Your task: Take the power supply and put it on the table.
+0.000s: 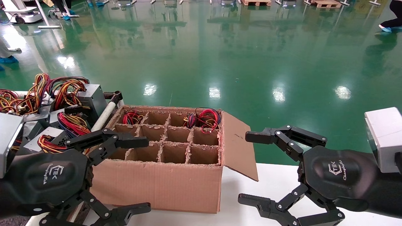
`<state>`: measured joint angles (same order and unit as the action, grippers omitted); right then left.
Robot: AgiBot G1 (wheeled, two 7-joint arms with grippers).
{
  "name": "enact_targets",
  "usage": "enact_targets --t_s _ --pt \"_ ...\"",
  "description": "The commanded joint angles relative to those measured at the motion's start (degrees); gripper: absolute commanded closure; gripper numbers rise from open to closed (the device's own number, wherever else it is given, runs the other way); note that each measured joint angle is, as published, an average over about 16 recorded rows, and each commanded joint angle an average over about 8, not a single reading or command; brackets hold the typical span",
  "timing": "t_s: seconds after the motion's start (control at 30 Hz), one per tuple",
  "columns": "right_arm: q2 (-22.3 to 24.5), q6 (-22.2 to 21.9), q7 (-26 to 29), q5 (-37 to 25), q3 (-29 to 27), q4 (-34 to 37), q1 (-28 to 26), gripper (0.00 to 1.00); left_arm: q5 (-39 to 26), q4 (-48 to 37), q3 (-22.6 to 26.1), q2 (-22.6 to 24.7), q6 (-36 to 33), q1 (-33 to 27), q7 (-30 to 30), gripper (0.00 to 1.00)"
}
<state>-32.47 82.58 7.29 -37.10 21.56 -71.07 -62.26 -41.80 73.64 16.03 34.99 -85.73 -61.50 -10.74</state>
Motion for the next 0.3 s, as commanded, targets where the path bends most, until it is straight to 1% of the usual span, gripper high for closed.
enact_targets --t_s 0.03,0.3 --pt "0.0 0.0 0.0 0.0 0.0 0.0 0.0 0.0 0.0 -0.1 0.0 0.0 0.0 0.0 0.0 0.0" --pt "0.0 0.0 0.0 0.0 0.0 0.0 0.0 0.0 -0.1 -0.1 0.0 0.0 0.1 -0.1 0.0 0.0"
